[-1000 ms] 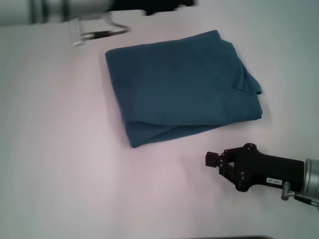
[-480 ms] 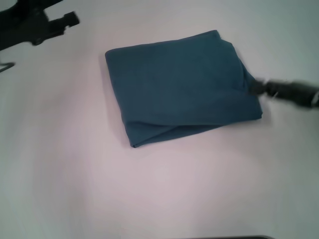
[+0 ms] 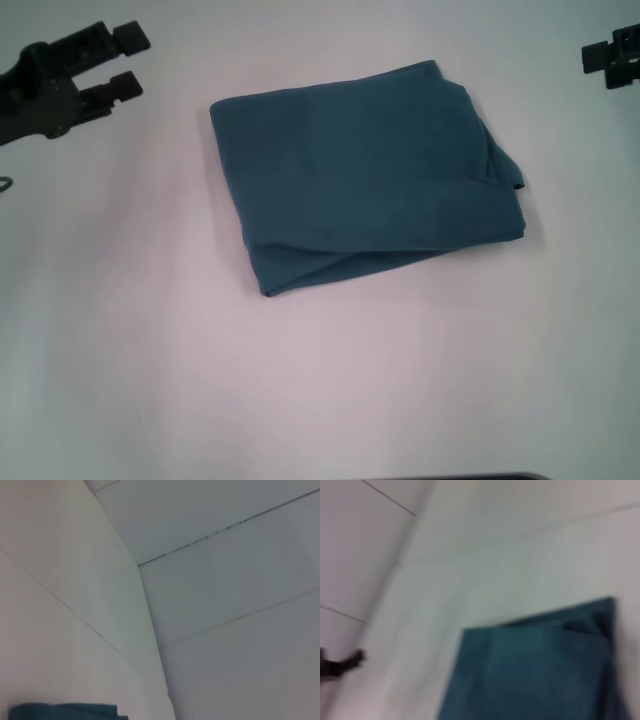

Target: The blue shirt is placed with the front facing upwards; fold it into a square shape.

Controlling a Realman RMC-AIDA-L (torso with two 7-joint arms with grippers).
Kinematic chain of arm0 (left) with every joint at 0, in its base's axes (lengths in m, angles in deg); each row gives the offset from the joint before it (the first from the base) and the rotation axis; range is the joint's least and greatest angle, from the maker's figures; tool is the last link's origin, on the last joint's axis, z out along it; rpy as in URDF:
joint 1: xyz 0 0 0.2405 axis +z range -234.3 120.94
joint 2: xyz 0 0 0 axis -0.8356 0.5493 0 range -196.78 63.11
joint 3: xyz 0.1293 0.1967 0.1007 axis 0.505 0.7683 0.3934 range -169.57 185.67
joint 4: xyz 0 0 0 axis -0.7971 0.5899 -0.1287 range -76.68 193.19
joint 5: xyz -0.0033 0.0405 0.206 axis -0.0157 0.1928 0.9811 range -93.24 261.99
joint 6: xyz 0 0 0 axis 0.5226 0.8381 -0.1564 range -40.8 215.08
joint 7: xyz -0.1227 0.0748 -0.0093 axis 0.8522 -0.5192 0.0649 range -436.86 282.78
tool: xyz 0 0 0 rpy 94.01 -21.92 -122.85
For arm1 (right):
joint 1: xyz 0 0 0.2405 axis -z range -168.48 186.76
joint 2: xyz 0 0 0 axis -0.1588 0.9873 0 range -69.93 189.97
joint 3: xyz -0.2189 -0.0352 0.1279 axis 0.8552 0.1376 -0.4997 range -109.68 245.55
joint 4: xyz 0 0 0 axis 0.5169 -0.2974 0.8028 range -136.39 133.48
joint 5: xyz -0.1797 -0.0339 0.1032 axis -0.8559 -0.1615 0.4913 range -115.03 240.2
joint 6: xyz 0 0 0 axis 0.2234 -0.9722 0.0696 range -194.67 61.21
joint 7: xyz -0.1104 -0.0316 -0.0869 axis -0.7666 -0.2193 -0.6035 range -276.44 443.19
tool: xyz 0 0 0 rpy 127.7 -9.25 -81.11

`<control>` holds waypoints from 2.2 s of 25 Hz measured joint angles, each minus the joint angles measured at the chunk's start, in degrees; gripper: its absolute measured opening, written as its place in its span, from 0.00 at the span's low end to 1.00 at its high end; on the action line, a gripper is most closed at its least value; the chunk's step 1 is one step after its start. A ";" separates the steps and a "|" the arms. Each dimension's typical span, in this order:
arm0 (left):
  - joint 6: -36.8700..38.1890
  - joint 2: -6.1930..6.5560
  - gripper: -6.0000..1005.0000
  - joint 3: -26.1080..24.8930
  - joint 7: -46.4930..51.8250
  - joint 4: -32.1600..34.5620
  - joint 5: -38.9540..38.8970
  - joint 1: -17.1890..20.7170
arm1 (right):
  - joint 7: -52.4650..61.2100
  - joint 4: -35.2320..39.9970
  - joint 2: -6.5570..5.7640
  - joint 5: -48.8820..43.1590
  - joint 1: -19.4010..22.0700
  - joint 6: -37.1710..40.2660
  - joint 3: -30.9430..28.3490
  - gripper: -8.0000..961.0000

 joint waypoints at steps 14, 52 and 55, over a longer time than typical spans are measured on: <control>1.50 -0.58 0.82 -0.43 -2.13 0.20 -0.19 1.36 | 11.64 -4.04 5.37 -6.30 -5.10 -17.15 8.40 0.71; 3.15 -1.06 0.82 -0.57 -2.65 0.19 -0.35 1.43 | 12.05 -13.23 11.43 -4.65 -7.12 -34.63 13.15 0.36; 3.24 -1.06 0.82 -0.57 -2.80 0.19 -0.35 1.50 | 11.78 -12.83 11.78 -4.49 -6.96 -35.15 12.88 0.28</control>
